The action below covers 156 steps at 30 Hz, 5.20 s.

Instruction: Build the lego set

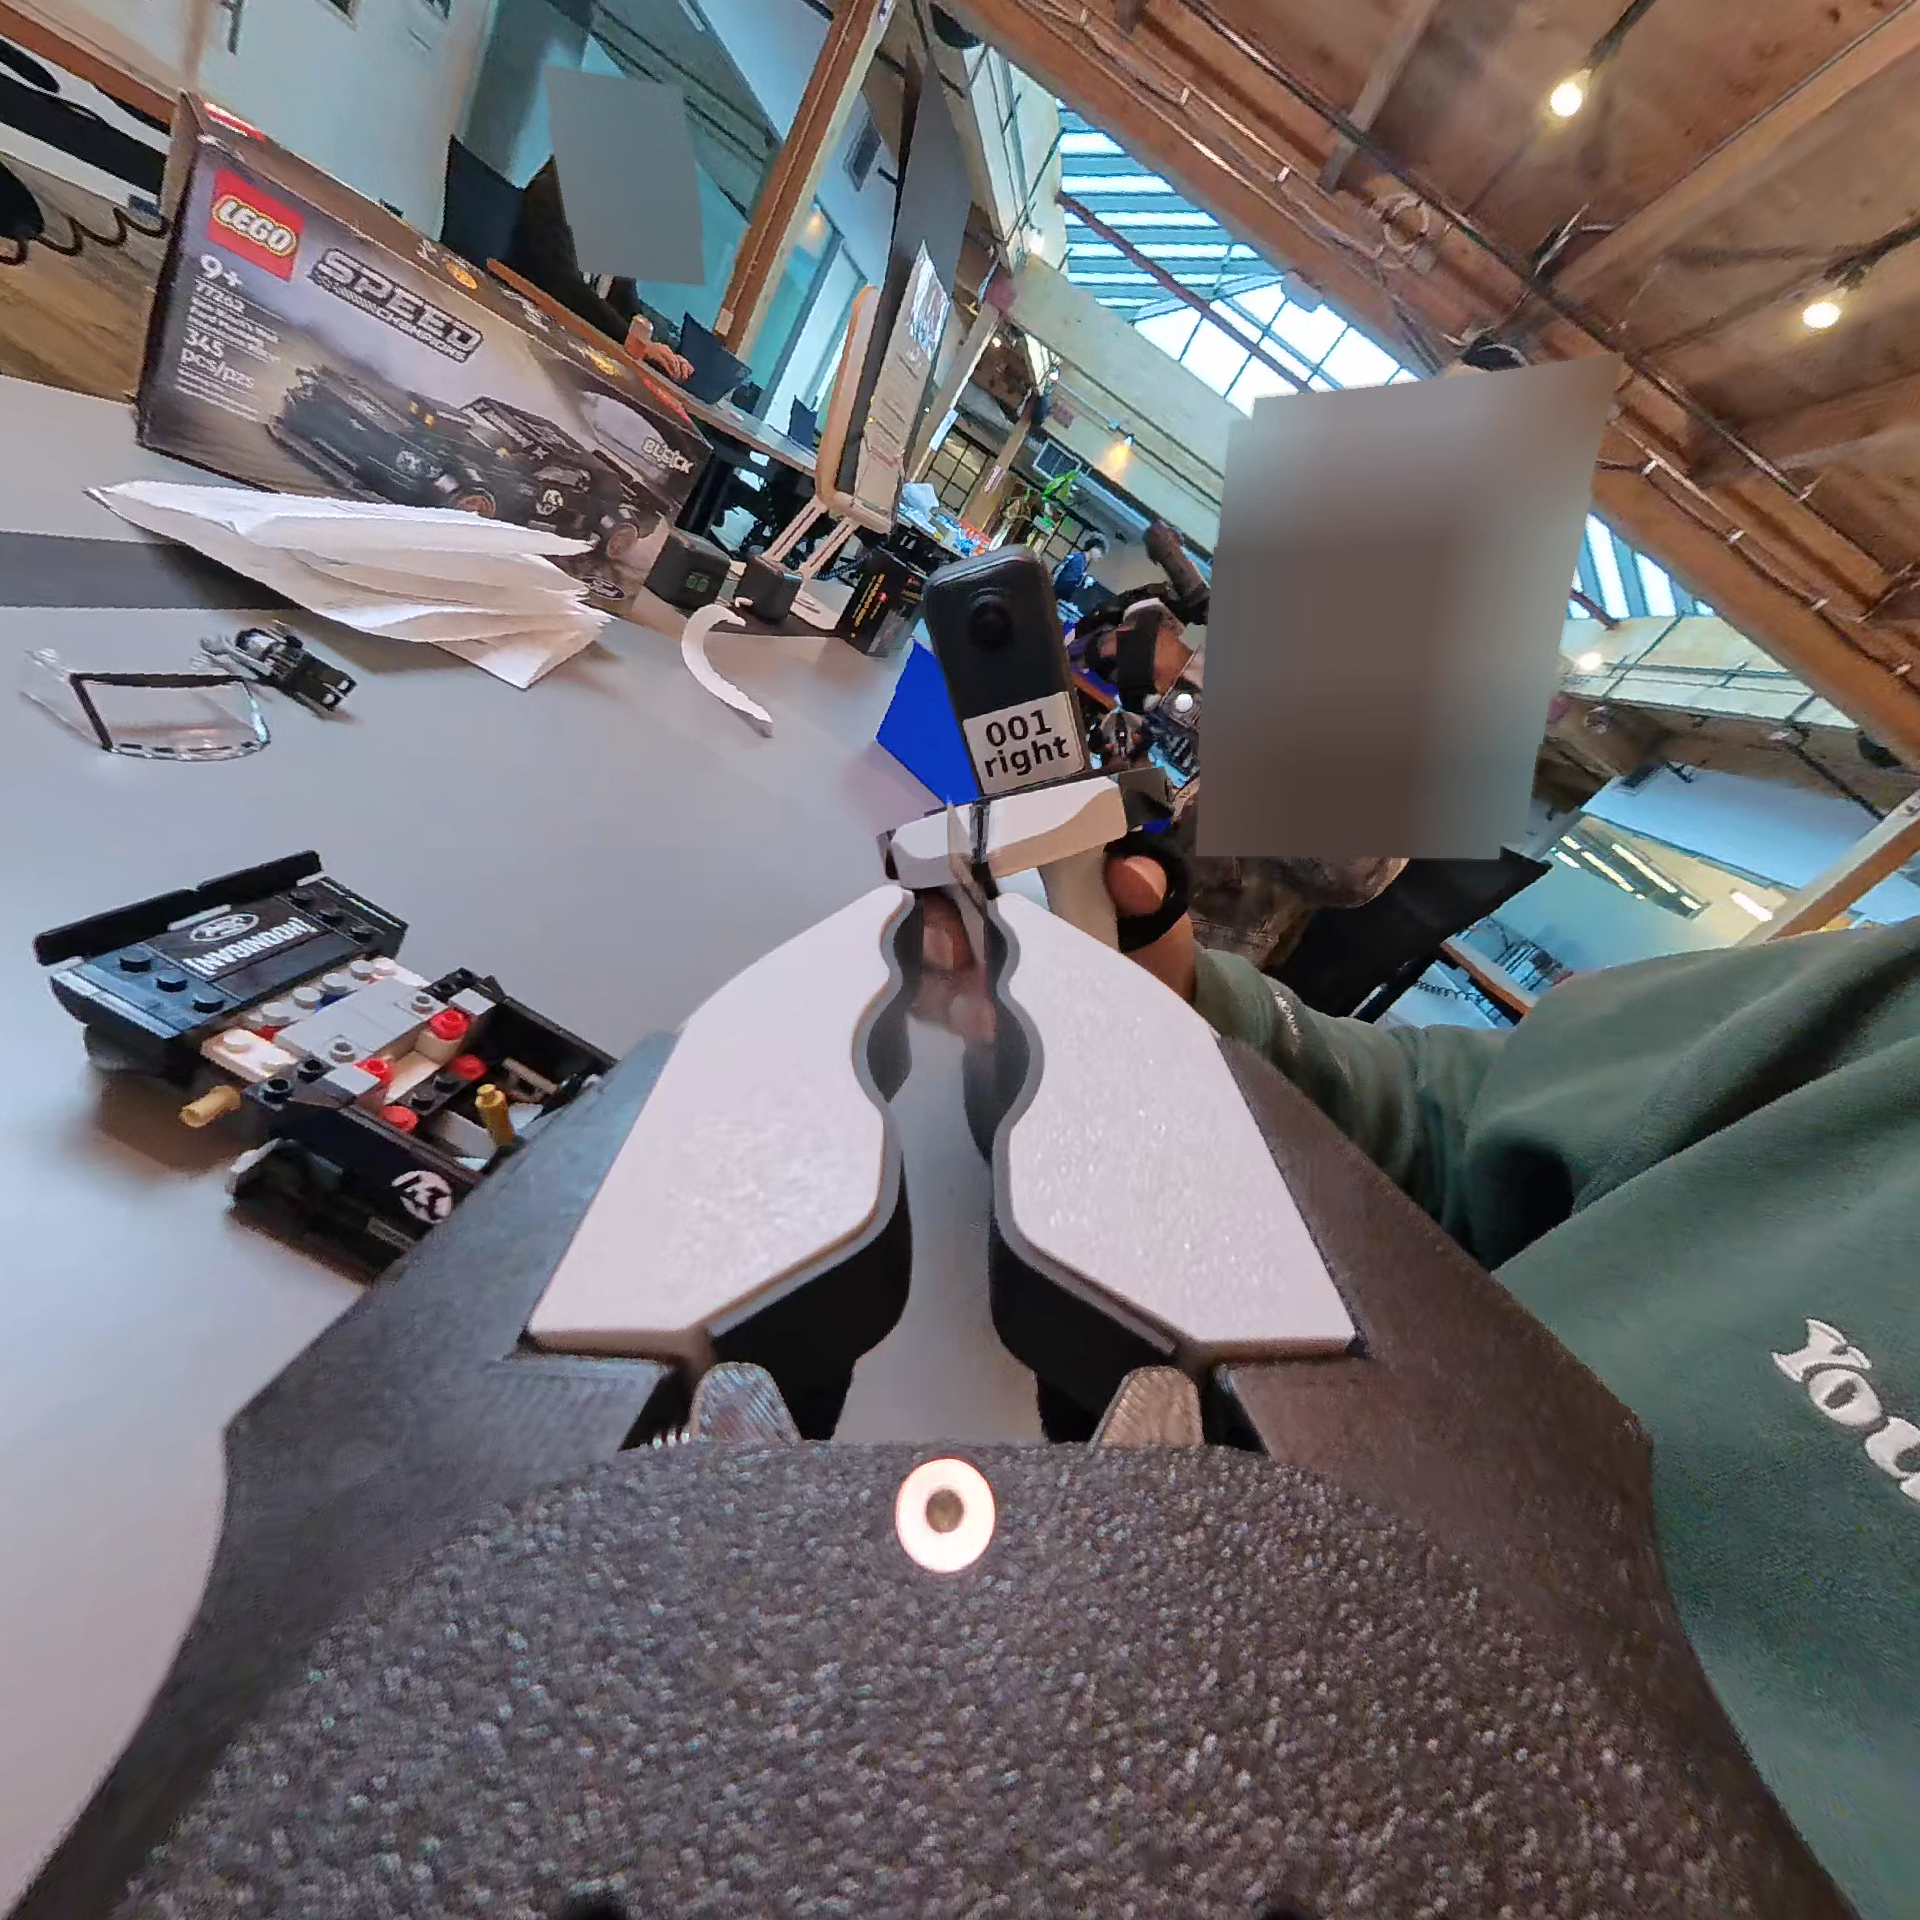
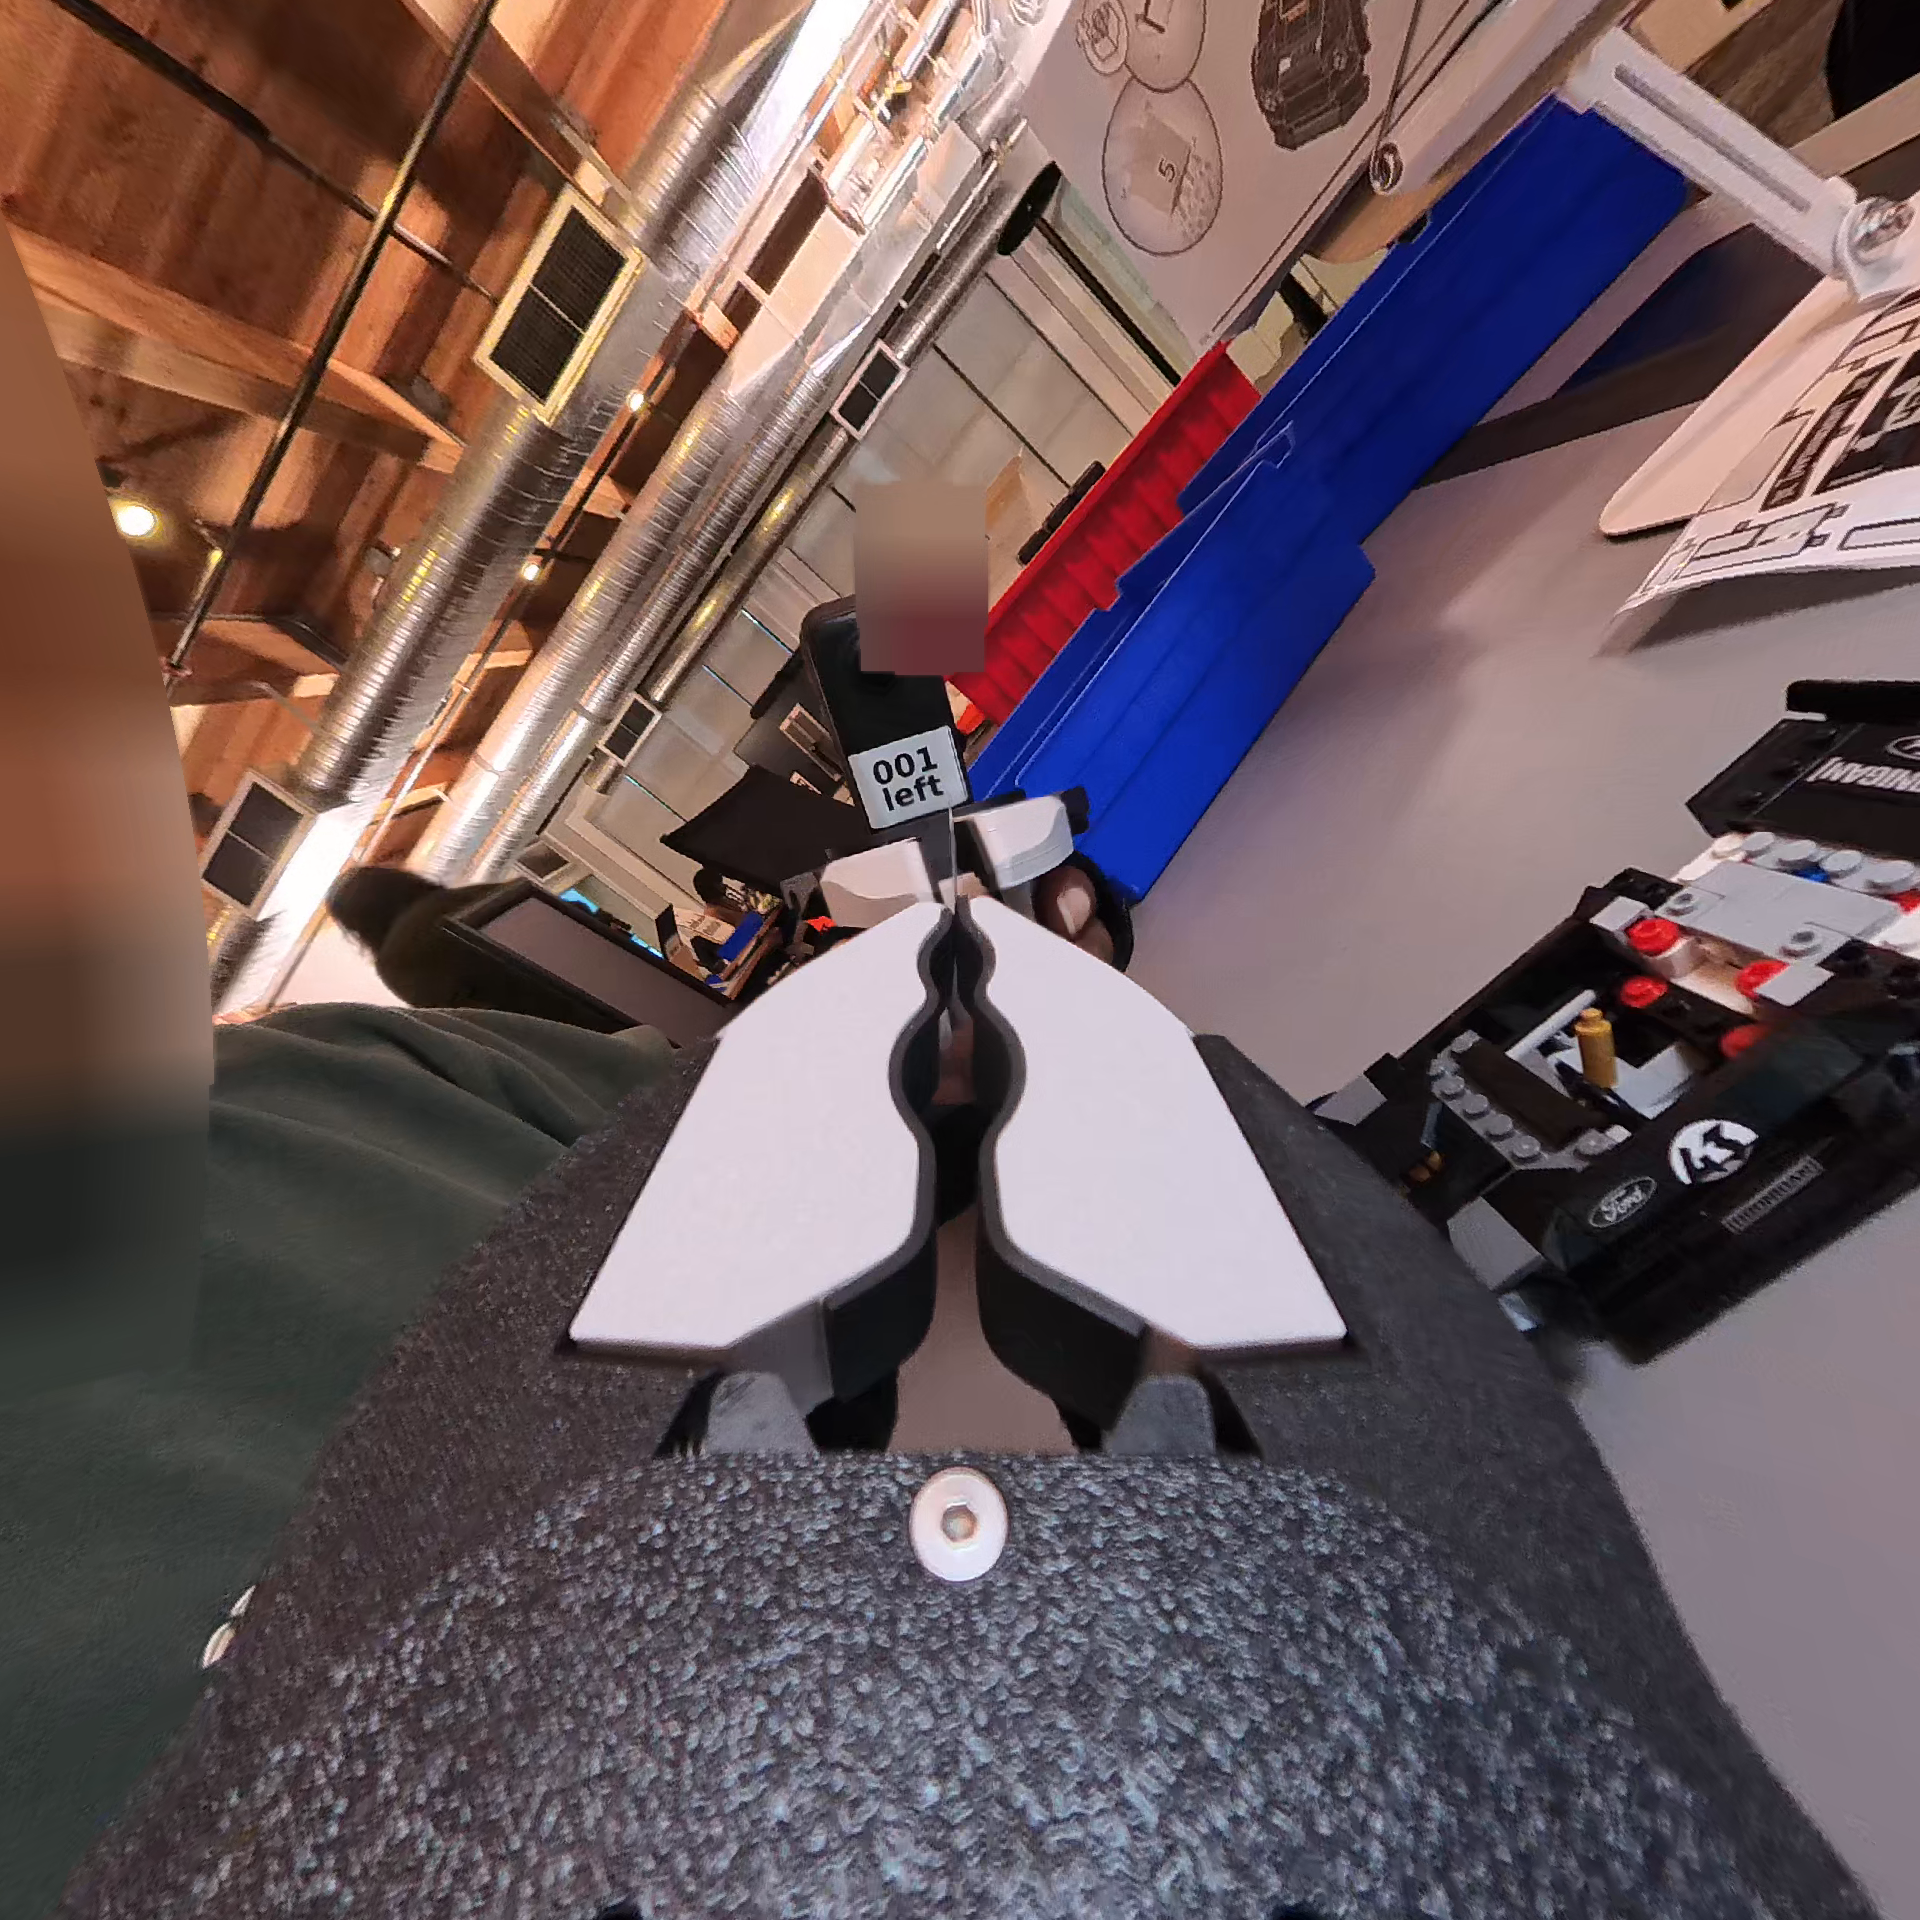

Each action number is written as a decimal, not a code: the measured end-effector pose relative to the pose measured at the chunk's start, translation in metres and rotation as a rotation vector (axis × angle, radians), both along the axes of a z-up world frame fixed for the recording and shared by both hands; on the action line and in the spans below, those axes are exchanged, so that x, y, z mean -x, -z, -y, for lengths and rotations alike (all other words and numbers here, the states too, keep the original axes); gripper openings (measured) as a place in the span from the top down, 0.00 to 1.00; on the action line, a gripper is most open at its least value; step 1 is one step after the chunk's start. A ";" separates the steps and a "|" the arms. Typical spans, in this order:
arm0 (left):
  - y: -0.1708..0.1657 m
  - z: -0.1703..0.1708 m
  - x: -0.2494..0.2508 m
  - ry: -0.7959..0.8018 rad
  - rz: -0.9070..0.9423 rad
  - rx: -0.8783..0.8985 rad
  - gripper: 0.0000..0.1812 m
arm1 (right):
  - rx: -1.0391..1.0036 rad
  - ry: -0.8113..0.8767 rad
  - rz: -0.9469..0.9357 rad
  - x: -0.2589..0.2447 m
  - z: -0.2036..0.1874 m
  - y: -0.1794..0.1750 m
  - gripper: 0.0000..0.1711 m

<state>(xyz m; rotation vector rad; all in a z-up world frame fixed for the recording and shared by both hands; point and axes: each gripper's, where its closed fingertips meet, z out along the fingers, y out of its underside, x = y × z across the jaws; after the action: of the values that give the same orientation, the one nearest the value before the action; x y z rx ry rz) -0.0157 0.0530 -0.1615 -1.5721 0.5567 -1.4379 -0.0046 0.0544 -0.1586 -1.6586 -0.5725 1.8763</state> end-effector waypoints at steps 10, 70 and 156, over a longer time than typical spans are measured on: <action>-0.005 -0.004 0.000 -0.020 0.086 0.063 0.99 | -0.019 0.018 0.011 0.003 0.000 0.006 1.00; -0.002 0.035 -0.013 0.176 -0.238 -0.261 0.83 | -0.567 0.035 0.277 0.009 0.026 -0.002 1.00; 0.040 0.017 0.002 0.083 -0.604 -0.391 0.78 | -0.008 -0.049 0.412 -0.009 0.006 0.051 1.00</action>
<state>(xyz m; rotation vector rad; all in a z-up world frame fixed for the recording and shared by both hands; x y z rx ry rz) -0.0173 0.0362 -0.2010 -1.6567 1.1887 -0.8182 0.0048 0.0479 -0.2101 -2.0576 -0.7882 1.5640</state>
